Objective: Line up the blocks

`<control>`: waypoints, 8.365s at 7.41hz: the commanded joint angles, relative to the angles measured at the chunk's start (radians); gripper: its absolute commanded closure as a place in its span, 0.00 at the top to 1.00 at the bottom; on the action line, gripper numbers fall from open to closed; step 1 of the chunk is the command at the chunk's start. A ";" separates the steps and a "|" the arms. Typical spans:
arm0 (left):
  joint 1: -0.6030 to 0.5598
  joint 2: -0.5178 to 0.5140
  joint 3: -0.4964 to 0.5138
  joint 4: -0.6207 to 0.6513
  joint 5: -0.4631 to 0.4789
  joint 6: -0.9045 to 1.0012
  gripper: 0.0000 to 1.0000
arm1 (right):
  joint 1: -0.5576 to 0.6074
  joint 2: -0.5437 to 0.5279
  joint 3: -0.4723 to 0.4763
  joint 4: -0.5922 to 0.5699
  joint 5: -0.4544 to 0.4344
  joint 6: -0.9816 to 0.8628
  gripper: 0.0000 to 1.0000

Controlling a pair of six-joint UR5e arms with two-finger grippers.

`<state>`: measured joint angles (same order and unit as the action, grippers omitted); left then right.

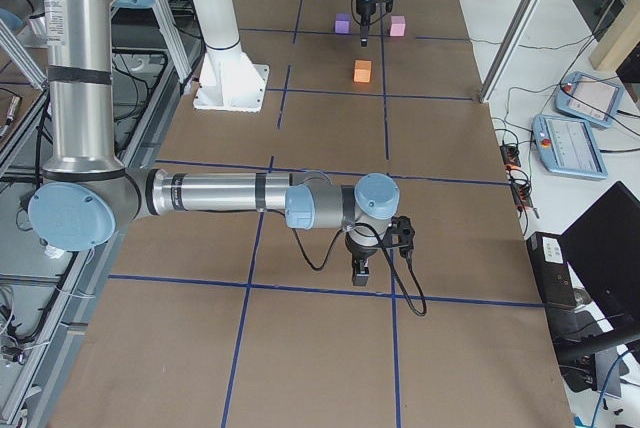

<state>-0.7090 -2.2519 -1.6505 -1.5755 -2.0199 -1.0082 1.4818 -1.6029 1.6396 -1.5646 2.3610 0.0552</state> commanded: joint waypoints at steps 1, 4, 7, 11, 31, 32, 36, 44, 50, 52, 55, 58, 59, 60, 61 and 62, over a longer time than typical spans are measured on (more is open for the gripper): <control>0.003 -0.116 0.137 0.018 0.001 -0.039 1.00 | 0.000 0.001 0.000 0.000 0.000 0.000 1.00; 0.059 -0.113 0.153 0.015 0.070 -0.070 1.00 | 0.000 0.000 0.000 0.000 0.001 0.000 1.00; 0.092 -0.112 0.170 0.000 0.102 -0.099 1.00 | -0.002 0.000 0.000 0.000 0.000 0.000 1.00; 0.108 -0.117 0.236 -0.084 0.112 -0.138 1.00 | 0.000 0.000 0.000 0.000 0.000 0.000 1.00; -0.141 0.273 -0.057 -0.128 0.121 0.168 0.00 | 0.000 0.000 0.000 0.000 0.000 0.000 1.00; -0.139 0.300 -0.057 -0.159 0.069 0.165 0.00 | 0.000 0.000 0.000 0.000 0.001 0.000 1.00; -0.141 0.341 -0.054 -0.150 -0.008 0.158 0.00 | 0.000 0.000 -0.001 0.000 0.000 0.000 1.00; -0.164 0.388 0.017 -0.198 -0.062 0.166 0.00 | 0.000 0.000 -0.001 0.000 0.000 0.000 1.00; -0.165 0.387 0.038 -0.204 -0.066 0.227 1.00 | 0.000 0.000 -0.001 0.000 0.000 0.000 1.00; -0.168 0.385 0.037 -0.204 -0.066 0.227 1.00 | 0.000 0.000 0.000 0.000 0.000 0.000 1.00; -0.249 0.382 -0.017 -0.195 -0.097 0.279 1.00 | 0.000 0.000 -0.001 0.000 0.000 0.000 1.00; -0.419 0.374 -0.043 -0.079 -0.108 0.544 1.00 | 0.000 0.000 0.000 0.000 0.000 0.000 1.00; -0.491 0.382 -0.035 -0.043 -0.111 0.597 1.00 | 0.000 0.000 0.000 0.000 0.001 0.000 1.00; -0.536 0.390 -0.026 -0.040 -0.121 0.600 1.00 | 0.000 0.000 0.000 0.000 0.000 0.000 1.00; -0.608 0.408 0.016 -0.040 -0.128 0.621 1.00 | 0.000 0.000 -0.001 0.000 0.000 0.000 1.00; -0.666 0.429 0.061 -0.034 -0.179 0.766 1.00 | 0.000 0.000 0.000 0.000 0.000 0.000 1.00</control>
<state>-1.2978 -1.8461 -1.6387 -1.6167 -2.1570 -0.3619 1.4818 -1.6030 1.6395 -1.5647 2.3609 0.0552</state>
